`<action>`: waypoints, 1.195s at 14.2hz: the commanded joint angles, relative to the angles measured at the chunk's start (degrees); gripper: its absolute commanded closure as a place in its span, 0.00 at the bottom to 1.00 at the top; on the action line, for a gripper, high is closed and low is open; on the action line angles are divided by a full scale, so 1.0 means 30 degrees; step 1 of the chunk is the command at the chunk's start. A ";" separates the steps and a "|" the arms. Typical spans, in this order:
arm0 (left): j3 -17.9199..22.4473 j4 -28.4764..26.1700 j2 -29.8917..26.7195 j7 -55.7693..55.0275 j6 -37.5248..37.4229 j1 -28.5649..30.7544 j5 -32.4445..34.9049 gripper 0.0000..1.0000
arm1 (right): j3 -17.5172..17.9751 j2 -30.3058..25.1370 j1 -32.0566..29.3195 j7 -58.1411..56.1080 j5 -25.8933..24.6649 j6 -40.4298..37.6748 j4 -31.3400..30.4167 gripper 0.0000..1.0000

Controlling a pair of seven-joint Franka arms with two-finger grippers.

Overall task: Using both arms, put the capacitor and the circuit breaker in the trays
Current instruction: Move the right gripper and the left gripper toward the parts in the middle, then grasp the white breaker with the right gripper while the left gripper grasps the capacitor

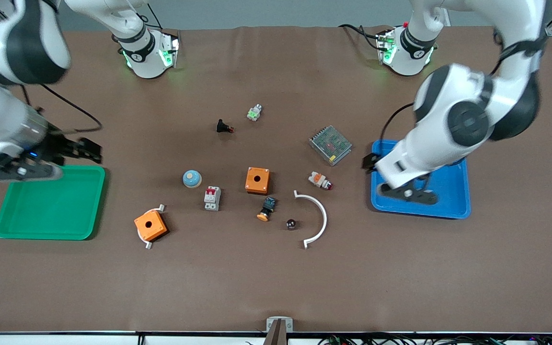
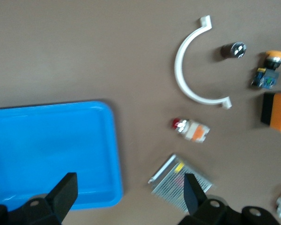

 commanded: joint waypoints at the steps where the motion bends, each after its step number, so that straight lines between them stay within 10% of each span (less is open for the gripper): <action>1: 0.0084 0.2224 0.3076 -0.1223 0.2000 -0.1125 -0.0032 0.00 | -0.0121 0.1690 0.1586 0.2359 0.0043 0.1021 0.0342 0.00; 9: 0.0084 0.2311 0.7502 -0.4707 1.2198 -0.3353 -0.0091 0.00 | -0.0092 0.6643 0.5487 0.7786 0.0973 0.6442 0.0372 0.02; 17: 0.1284 0.3425 0.9761 -0.5912 1.4051 -0.4995 -0.0062 0.04 | -0.0092 0.9224 0.6221 0.7640 0.2123 0.8438 0.0518 0.12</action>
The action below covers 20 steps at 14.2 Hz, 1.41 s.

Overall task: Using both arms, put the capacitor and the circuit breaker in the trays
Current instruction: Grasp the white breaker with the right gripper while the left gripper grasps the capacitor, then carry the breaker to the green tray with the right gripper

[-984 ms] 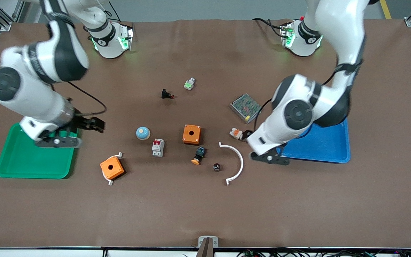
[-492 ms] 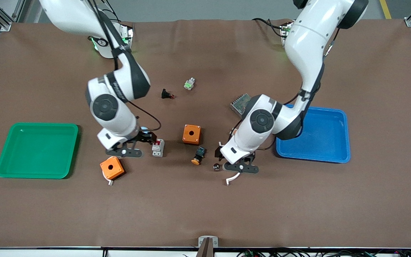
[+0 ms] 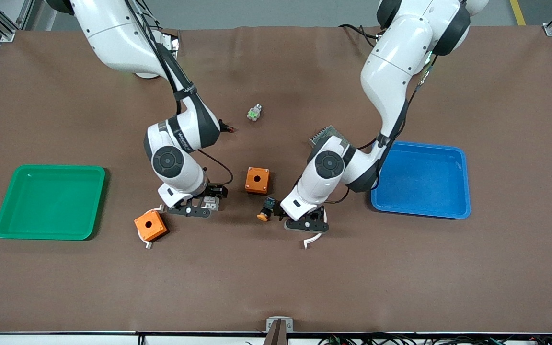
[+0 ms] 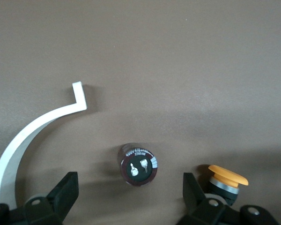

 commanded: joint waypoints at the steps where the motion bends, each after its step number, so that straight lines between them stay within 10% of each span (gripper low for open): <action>1: 0.0604 0.0683 0.0502 -0.0442 0.0439 -0.0570 -0.0062 0.10 | -0.0155 0.0636 0.0186 -0.0018 0.0351 -0.0008 0.0568 0.14; 9: 0.0633 0.0683 0.0473 -0.0472 0.0469 -0.0600 -0.0062 0.54 | -0.0184 0.0757 0.0041 -0.0252 0.0292 -0.0206 0.1241 0.96; 20: 0.0663 0.0947 0.0531 -0.0677 0.1023 -0.0570 -0.0032 0.58 | -0.0360 -0.4926 -0.6223 -0.8852 -0.0819 -0.8443 0.2210 0.99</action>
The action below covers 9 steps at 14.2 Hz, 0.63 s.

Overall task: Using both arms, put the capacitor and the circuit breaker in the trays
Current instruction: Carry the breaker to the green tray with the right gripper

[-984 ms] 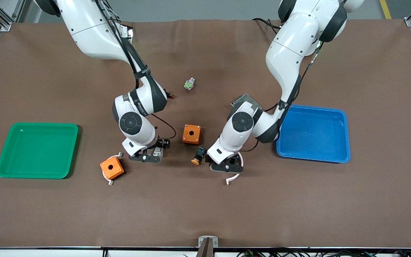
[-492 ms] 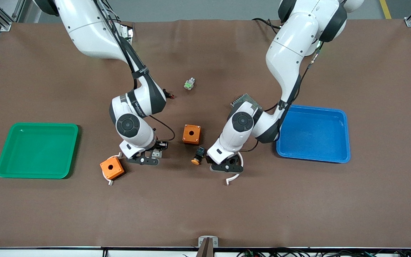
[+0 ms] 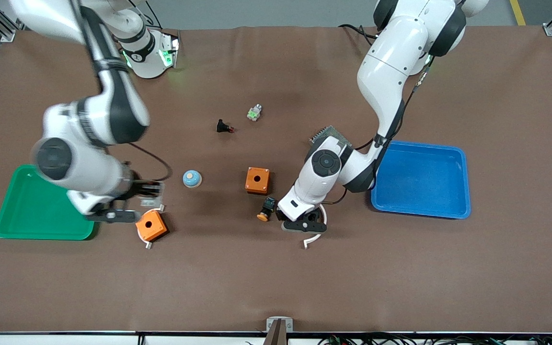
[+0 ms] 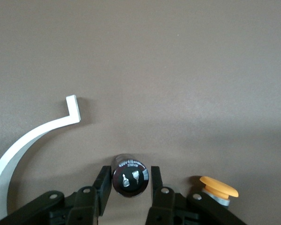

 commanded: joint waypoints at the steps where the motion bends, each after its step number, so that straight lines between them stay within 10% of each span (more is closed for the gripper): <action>1: 0.0314 0.0499 0.0426 -0.0384 0.0544 -0.0282 -0.0032 0.59 | 0.0366 -0.1032 -0.2296 -0.3599 -0.0567 -0.0264 -0.0942 0.99; 9: 0.0608 0.0411 0.0223 -0.0501 0.0370 -0.0429 -0.0032 0.84 | 0.0366 -0.0859 -0.7719 -1.2715 -0.1067 0.4967 -0.4394 0.99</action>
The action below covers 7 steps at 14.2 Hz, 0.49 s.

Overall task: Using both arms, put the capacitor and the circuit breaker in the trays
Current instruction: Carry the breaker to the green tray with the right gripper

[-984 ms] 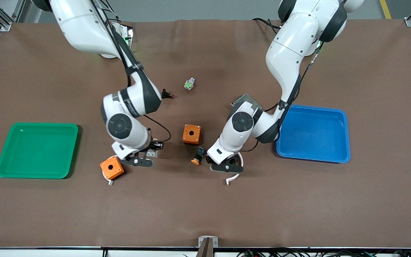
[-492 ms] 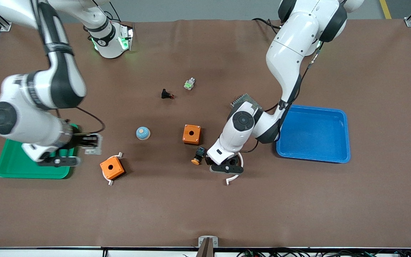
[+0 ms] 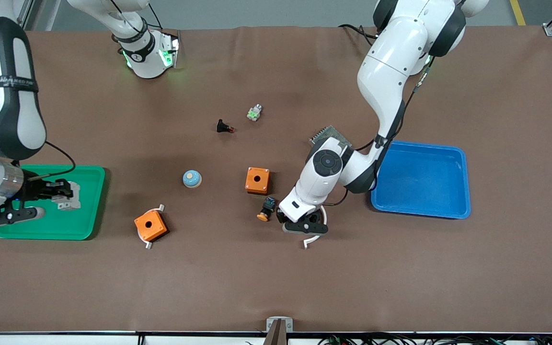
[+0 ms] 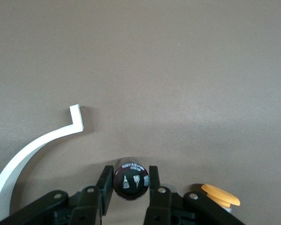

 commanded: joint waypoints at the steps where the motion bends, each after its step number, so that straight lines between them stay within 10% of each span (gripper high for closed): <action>1: 0.0385 0.0353 -0.0045 -0.0612 -0.0056 -0.0333 -0.0033 0.88 | 0.0438 -0.0250 -0.1438 -0.2110 -0.0281 0.2840 -0.2137 0.99; 7: 0.0590 -0.0287 -0.3057 -0.0437 -0.5322 0.1216 0.0026 1.00 | 0.0438 0.2327 -0.2466 -0.3549 -0.0340 0.4254 -0.2084 0.98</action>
